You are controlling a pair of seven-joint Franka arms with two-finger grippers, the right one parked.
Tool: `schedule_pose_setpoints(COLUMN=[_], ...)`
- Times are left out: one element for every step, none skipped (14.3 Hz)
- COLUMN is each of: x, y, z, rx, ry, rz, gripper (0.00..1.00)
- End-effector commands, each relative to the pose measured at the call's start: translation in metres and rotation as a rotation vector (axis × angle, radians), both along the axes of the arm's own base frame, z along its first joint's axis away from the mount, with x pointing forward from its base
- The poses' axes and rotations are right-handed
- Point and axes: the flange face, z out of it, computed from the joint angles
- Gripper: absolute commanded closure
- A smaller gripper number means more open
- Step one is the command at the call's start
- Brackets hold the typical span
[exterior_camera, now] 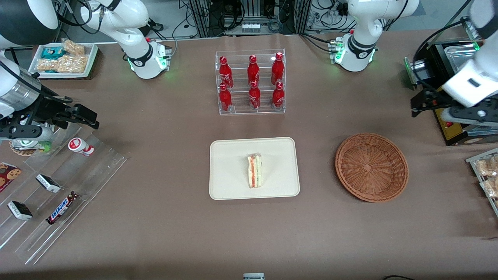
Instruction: Place sandwich from basket to tray
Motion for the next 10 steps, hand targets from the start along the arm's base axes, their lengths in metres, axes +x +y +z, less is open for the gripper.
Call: schedule_pose_setpoints(x=[0.001, -0.001, -0.002, -0.001, 0.001, 0.001, 0.001, 0.001, 0.001, 0.001], y=[0.014, 0.01, 0.01, 0.01, 0.009, 0.008, 0.009, 0.009, 0.008, 0.008], z=[0.004, 0.002, 0.0, -0.002, -0.003, -0.004, -0.005, -0.006, -0.008, -0.008], rx=[-0.057, -0.08, -0.083, -0.082, -0.082, -0.074, -0.074, -0.073, -0.071, -0.072], ry=[0.027, 0.047, 0.061, 0.066, 0.066, 0.062, 0.065, 0.065, 0.069, 0.069], rz=[0.0, 0.009, 0.012, 0.012, 0.013, 0.01, 0.01, 0.011, 0.01, 0.01], gripper=[0.0, 0.0, 0.0, 0.0, 0.0, 0.0, 0.0, 0.0, 0.0, 0.0])
